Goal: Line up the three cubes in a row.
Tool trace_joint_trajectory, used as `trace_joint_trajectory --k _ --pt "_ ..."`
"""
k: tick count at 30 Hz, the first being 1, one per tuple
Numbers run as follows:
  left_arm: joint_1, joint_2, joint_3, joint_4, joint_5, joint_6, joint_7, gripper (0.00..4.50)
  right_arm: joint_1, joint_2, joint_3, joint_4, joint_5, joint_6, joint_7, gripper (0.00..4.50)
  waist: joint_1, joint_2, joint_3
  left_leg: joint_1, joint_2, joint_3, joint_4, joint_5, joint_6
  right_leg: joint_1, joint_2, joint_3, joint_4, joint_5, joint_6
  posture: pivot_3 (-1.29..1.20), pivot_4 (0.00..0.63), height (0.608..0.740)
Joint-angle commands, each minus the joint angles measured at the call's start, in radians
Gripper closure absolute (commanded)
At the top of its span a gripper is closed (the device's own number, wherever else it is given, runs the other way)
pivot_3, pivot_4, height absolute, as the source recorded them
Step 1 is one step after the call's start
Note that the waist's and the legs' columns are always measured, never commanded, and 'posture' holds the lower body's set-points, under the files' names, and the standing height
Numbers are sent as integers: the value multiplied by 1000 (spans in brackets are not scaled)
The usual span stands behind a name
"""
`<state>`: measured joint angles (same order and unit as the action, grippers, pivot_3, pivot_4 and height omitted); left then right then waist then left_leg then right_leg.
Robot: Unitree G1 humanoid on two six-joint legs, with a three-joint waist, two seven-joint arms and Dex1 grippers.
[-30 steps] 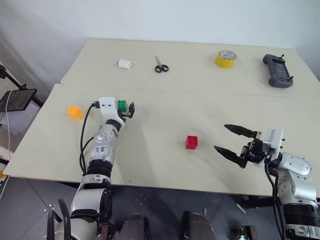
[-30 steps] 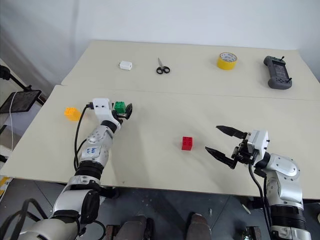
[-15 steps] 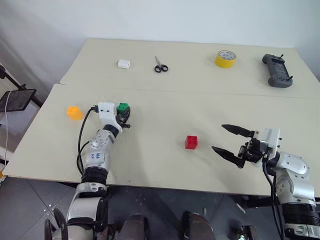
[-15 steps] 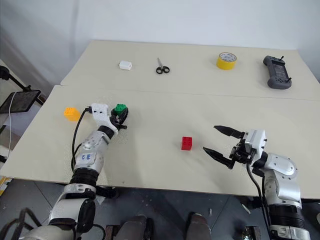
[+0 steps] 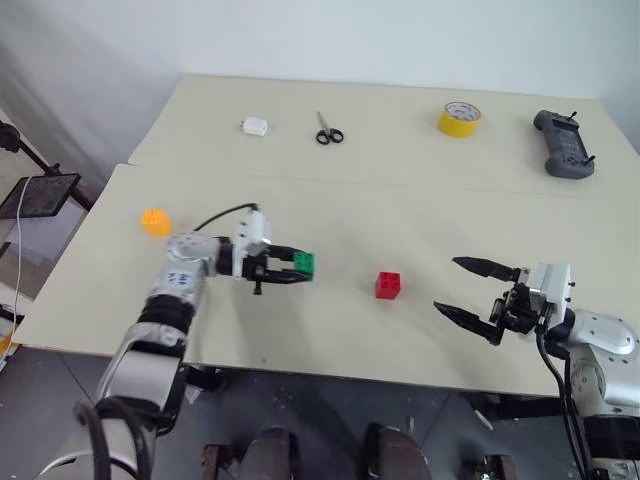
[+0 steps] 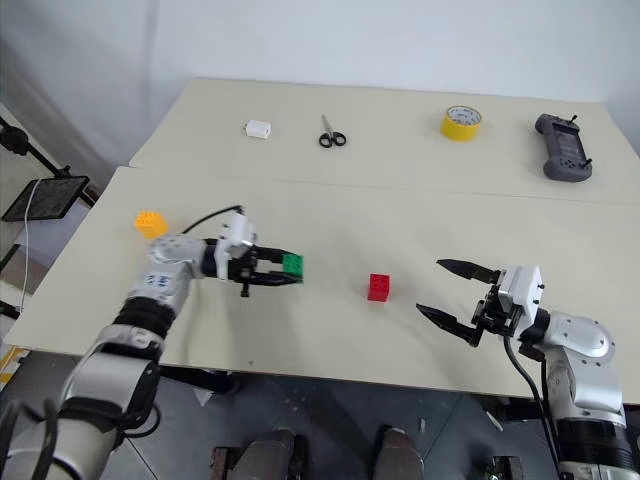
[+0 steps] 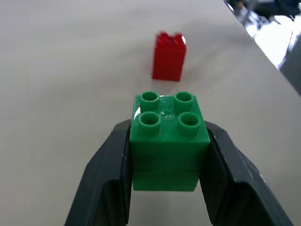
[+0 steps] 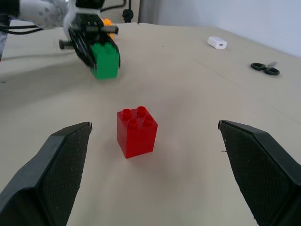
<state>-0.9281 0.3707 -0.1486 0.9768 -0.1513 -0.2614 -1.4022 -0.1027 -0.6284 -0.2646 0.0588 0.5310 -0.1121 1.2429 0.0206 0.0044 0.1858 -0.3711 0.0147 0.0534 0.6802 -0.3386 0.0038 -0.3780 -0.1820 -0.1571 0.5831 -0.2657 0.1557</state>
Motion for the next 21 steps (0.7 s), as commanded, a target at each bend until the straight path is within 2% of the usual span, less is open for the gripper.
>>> trace_joint_trajectory --k 1,7,12,16,21 --pt "-61 -25 2 119 45 -73 11 2971 53 -27 -49 -79 31 13 -18 0 -3 0 0 0 0 0 -1 0 0 0 0 0 0 0 0 0 150 740" --pt "-102 -45 14 212 85 -124 38 2971 131 -38 -82 -149 47 35 -43 0 -1 -1 0 0 0 0 1 0 0 0 0 0 1 0 0 0 150 740" --pt "-89 -45 66 197 51 -136 20 1343 131 -33 -67 -158 50 47 -44 0 0 -1 1 0 0 0 1 0 1 0 0 1 1 0 0 0 150 740" --pt "12 27 165 32 -65 -87 -75 76 69 -19 -29 -132 49 52 -31 0 -8 -1 1 0 0 0 1 -1 1 -1 0 1 1 0 0 0 150 740" --pt "239 143 258 -291 -151 45 1 32 -5 -3 18 -93 56 60 -7 0 -26 -1 1 1 1 -1 1 -1 1 -1 0 0 3 0 0 0 150 740"
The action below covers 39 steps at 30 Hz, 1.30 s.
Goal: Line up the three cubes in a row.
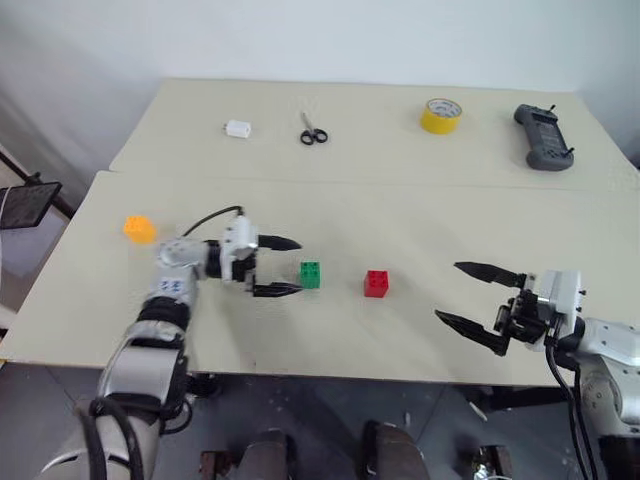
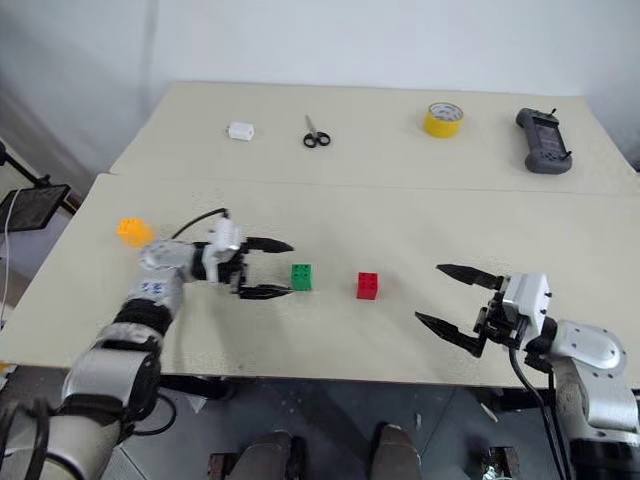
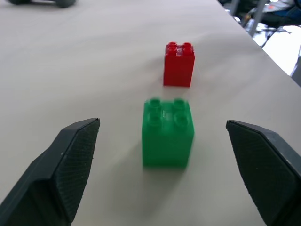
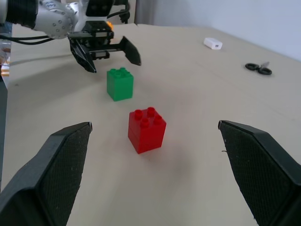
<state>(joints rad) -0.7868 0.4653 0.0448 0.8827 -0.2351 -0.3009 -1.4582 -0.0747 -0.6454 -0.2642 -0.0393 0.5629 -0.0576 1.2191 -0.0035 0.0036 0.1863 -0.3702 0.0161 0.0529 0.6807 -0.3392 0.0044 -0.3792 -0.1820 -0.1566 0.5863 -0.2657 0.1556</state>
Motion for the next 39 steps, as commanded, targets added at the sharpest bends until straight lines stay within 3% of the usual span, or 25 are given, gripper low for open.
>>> trace_joint_trajectory --k 1,4,6,9,11,13,16,21,27,34,39 --pt "159 66 94 -290 -96 141 97 32 -51 19 27 14 24 6 22 0 -3 0 0 0 0 0 0 0 0 0 0 0 0 0 0 0 150 740" --pt "419 106 239 -591 -165 259 278 32 -126 47 64 58 14 0 35 0 -1 0 0 0 0 -1 1 0 0 0 0 0 0 0 0 0 150 740" --pt "574 66 366 -752 -217 310 453 32 -177 69 88 94 6 -13 46 0 -3 0 0 0 0 -1 1 -1 0 0 -1 1 0 0 0 0 150 740" --pt "719 -32 494 -898 -238 306 689 32 -240 100 114 149 -6 -41 66 0 8 0 1 0 0 -4 1 -1 0 1 -1 0 0 0 0 0 150 740" --pt "786 -104 565 -947 -182 197 822 32 -282 126 125 190 -21 -88 79 0 17 0 1 0 0 -5 2 -1 0 3 -1 0 0 0 0 0 150 740" --pt "876 -216 646 -1003 -173 176 992 32 -331 148 133 236 -26 -109 88 0 20 0 0 1 0 -4 2 -1 0 3 -1 0 -1 0 0 0 150 740" --pt "970 -339 683 -1062 -176 192 1155 32 -369 163 141 281 -28 -120 105 0 17 0 0 1 0 -2 2 -2 0 3 -1 0 -1 0 0 0 150 740" --pt "937 -367 620 -1046 -203 241 1231 32 -376 170 153 301 -35 -129 123 0 35 0 0 0 0 -3 3 -2 0 3 -1 -1 -1 0 0 0 150 740" --pt "716 -244 535 -893 -168 373 1295 32 -373 164 155 297 -43 -136 121 0 26 0 0 0 0 -2 4 -2 0 2 0 0 1 0 0 0 150 740" --pt "425 -46 456 -510 -105 356 1224 32 -304 160 147 223 -47 -129 86 0 15 0 0 1 0 0 2 -3 0 1 0 -1 1 0 0 0 150 740" --pt "300 13 449 -312 -94 286 1206 32 -231 164 143 156 -49 -123 37 0 5 0 0 1 0 0 2 -3 -1 1 0 -1 0 0 0 0 150 740"
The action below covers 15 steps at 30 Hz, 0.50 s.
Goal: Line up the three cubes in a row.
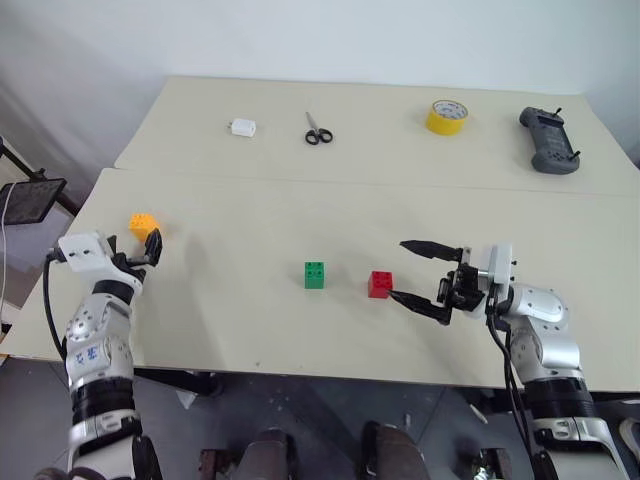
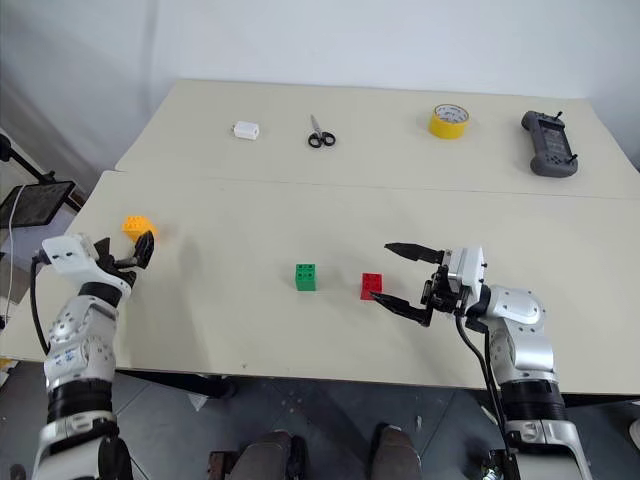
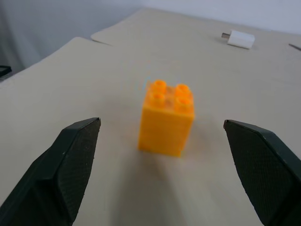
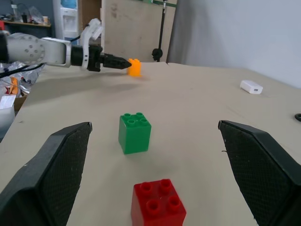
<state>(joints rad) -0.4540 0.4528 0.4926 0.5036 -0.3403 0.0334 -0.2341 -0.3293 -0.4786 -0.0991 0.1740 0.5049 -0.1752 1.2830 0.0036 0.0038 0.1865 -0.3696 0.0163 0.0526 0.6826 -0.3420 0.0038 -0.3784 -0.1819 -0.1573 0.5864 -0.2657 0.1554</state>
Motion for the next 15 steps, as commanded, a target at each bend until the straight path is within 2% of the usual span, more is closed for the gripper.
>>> trace_joint_trajectory --k 1,4,5,8,10,13,15 --pt "-47 30 -2 92 11 -58 -25 32 33 -3 -22 -66 9 -5 -35 0 -4 0 0 0 0 0 0 0 0 0 0 0 0 0 0 0 150 740" --pt "-107 68 -46 206 40 -77 -93 32 65 -4 -15 -102 12 0 -49 0 -5 0 0 0 0 0 0 0 0 0 0 0 0 0 0 0 150 740" --pt "-118 75 -49 231 43 -86 -101 208 69 -5 -14 -109 12 2 -53 0 -5 0 0 0 0 0 0 0 0 0 0 0 0 0 0 0 150 740" --pt "-132 93 -52 271 42 -119 -124 868 73 -9 -16 -114 10 3 -64 0 -6 0 0 0 0 0 0 0 0 0 0 0 0 0 0 0 150 740" --pt "-136 108 -59 288 43 -150 -159 1568 76 -11 -17 -116 10 2 -68 0 -7 0 0 0 0 0 0 0 0 0 0 0 0 0 0 0 150 740" --pt "-129 130 -72 292 20 -162 -281 2551 77 -19 -18 -119 9 5 -69 0 -7 0 0 0 0 0 -1 0 0 0 0 0 0 0 0 0 150 740" --pt "-104 162 -79 292 -12 -165 -447 3023 77 -37 -29 -118 10 10 -66 0 -7 0 0 0 0 0 -1 0 0 0 0 0 0 0 0 0 150 740"
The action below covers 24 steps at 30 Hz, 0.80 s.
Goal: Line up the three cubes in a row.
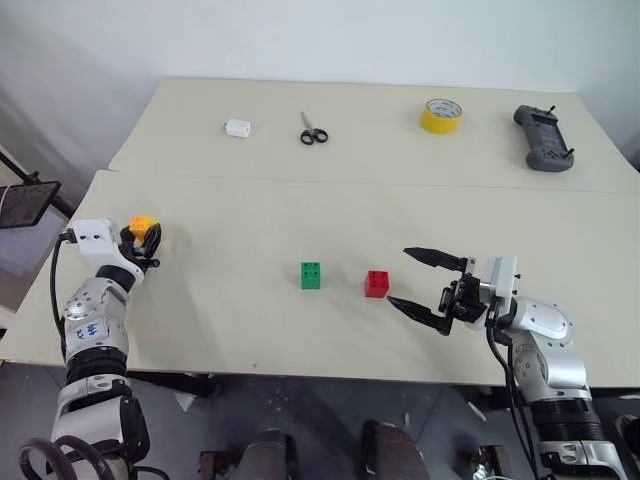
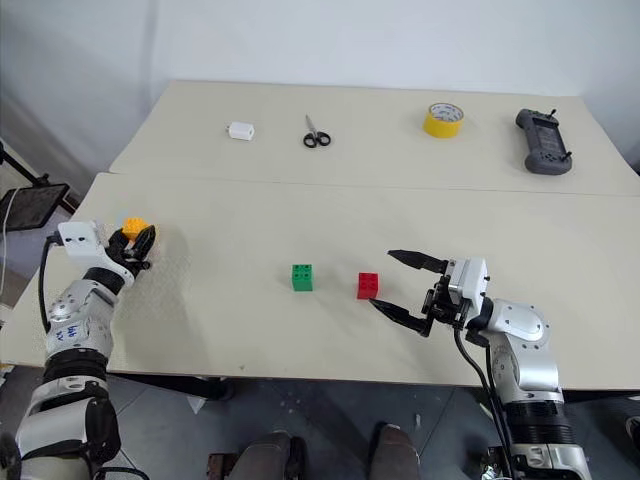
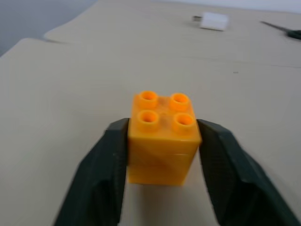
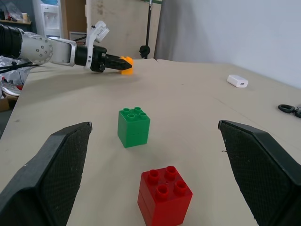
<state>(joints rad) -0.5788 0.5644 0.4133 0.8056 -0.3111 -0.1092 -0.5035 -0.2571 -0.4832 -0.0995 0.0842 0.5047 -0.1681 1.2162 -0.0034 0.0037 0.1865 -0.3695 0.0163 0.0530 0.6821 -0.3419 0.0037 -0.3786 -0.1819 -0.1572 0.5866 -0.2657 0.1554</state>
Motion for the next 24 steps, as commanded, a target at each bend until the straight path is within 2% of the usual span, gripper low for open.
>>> trace_joint_trajectory --k 1,6,11,13,17,24 --pt "31 73 -3 -6 -55 -3 -258 3017 6 -45 -37 -25 12 6 2 0 0 0 0 0 0 0 0 0 0 0 0 0 0 0 0 0 150 740" --pt "45 144 -103 -102 -91 35 -668 3017 13 -91 -58 -8 19 18 14 0 4 0 0 0 0 1 0 0 0 -1 0 0 0 0 0 0 150 740" --pt "18 172 -231 -103 -8 -174 -909 3017 24 -111 -60 -16 19 32 26 0 2 0 0 0 0 2 0 0 0 -1 0 1 0 0 0 0 150 740" --pt "-19 166 -281 -51 18 -194 -984 3017 37 -114 -63 -34 24 41 22 0 1 0 0 0 0 2 0 0 0 -2 0 1 0 0 0 0 150 740" --pt "-101 130 -343 69 63 -248 -1050 3017 73 -123 -75 -78 34 58 9 0 2 0 0 -1 0 3 0 0 0 -2 0 1 1 0 0 0 150 740" --pt "-211 84 -367 225 103 -326 -1023 3017 141 -151 -97 -140 49 88 7 0 5 0 0 -1 0 3 0 0 1 -2 0 1 1 0 0 0 150 740"
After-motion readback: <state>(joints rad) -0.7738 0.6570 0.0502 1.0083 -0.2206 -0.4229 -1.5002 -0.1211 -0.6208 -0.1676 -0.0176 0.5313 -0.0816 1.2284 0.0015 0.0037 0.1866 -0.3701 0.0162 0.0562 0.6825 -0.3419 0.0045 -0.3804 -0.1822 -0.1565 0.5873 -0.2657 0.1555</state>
